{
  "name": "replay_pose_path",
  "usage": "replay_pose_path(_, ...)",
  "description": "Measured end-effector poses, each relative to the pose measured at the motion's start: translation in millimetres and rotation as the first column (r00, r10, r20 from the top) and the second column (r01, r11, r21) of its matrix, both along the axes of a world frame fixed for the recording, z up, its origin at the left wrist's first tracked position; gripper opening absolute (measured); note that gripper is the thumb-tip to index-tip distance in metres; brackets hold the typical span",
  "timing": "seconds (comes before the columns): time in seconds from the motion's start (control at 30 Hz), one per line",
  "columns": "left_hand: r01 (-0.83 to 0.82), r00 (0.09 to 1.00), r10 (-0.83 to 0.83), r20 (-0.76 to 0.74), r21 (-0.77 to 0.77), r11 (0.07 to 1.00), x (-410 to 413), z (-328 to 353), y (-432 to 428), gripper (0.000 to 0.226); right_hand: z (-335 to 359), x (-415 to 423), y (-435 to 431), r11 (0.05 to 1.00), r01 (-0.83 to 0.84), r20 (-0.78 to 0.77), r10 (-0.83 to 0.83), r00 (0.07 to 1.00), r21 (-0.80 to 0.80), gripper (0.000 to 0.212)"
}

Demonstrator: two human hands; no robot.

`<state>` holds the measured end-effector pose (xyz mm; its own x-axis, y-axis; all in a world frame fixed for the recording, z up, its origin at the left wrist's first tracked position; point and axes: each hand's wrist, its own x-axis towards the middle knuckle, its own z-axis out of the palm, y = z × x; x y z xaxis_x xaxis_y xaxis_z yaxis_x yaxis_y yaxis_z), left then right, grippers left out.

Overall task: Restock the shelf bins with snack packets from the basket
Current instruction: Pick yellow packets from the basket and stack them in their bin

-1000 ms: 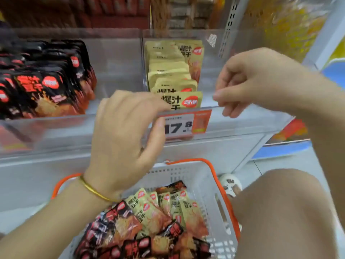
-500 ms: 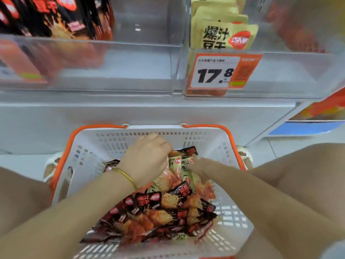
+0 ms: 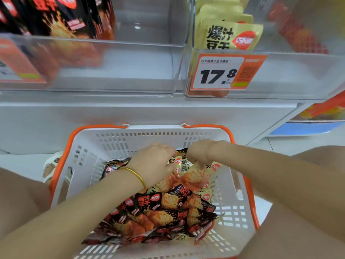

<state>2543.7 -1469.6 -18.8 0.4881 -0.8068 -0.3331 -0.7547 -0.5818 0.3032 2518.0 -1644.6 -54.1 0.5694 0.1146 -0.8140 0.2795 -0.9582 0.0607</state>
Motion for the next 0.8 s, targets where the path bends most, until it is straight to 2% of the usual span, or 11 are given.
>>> replay_pose_path(0.1, -0.047, 0.986, 0.047, -0.157, 0.007, 0.999, -5.1, 4.1, -3.4, 0.046, 53.5, 0.4, 9.4, 0.985, 0.036, 0.096, -0.053, 0.994, 0.169, 0.020)
replay_pose_path(0.2, -0.121, 0.963, 0.087, -0.255, -0.121, 0.985, -8.8, 16.3, -7.9, 0.028, 95.8, -11.8, 10.7, 0.927, 0.133, 0.207, -0.215, 0.954, 0.352, 0.020)
replay_pose_path(0.27, -0.223, 0.926, 0.134, -0.354, -0.222, 0.949, -9.1, 28.5, -8.8, 0.019, 115.2, -23.0, 6.0, 0.843, 0.242, 0.262, -0.401, 0.878, 0.480, 0.019)
replay_pose_path(0.33, -0.394, 0.830, 0.194, -0.523, -0.305, 0.867, -9.0, 40.1, -7.9, 0.017, 132.4, -35.9, -1.6, 0.639, 0.362, 0.276, -0.680, 0.680, 0.679, 0.019)
replay_pose_path(0.4, -0.580, 0.699, 0.230, -0.677, -0.350, 0.736, -11.5, 54.3, -6.3, 0.014, 145.2, -50.2, -12.4, 0.258, 0.421, 0.077, -0.913, 0.400, 0.870, 0.019)
replay_pose_path(0.43, -0.646, 0.640, 0.223, -0.735, -0.358, 0.674, -13.7, 61.7, -6.6, 0.013, 150.9, -58.1, -15.9, 0.094, 0.426, -0.052, -0.946, 0.319, 0.900, 0.019)
replay_pose_path(0.5, -0.703, 0.590, 0.182, -0.787, -0.390, 0.595, -18.4, 79.1, -11.0, 0.013, 157.8, -70.6, -17.3, -0.090, 0.443, -0.255, -0.909, 0.330, 0.892, 0.021)
replay_pose_path(0.6, -0.697, 0.612, 0.123, -0.782, -0.459, 0.551, -24.8, 110.6, -23.8, 0.013, 165.0, -78.6, -14.3, -0.280, 0.356, -0.409, -0.835, 0.368, 0.892, 0.037)
replay_pose_path(0.7, -0.619, 0.712, 0.051, -0.700, -0.593, 0.515, -25.5, 150.6, -40.3, 0.002, 192.3, -82.1, -27.8, -0.405, 0.203, -0.452, -0.819, 0.354, 0.892, 0.040)
replay_pose_path(0.77, -0.516, 0.832, 0.041, -0.553, -0.745, 0.423, -16.8, 177.6, -51.1, 0.007, 220.8, -83.9, -44.1, -0.421, 0.075, -0.422, -0.850, 0.315, 0.904, 0.036)
replay_pose_path(0.8, -0.440, 0.891, 0.077, -0.447, -0.811, 0.386, -8.9, 189.1, -56.3, 0.008, 234.6, -82.5, -55.2, -0.390, 0.008, -0.377, -0.884, 0.275, 0.921, 0.029)
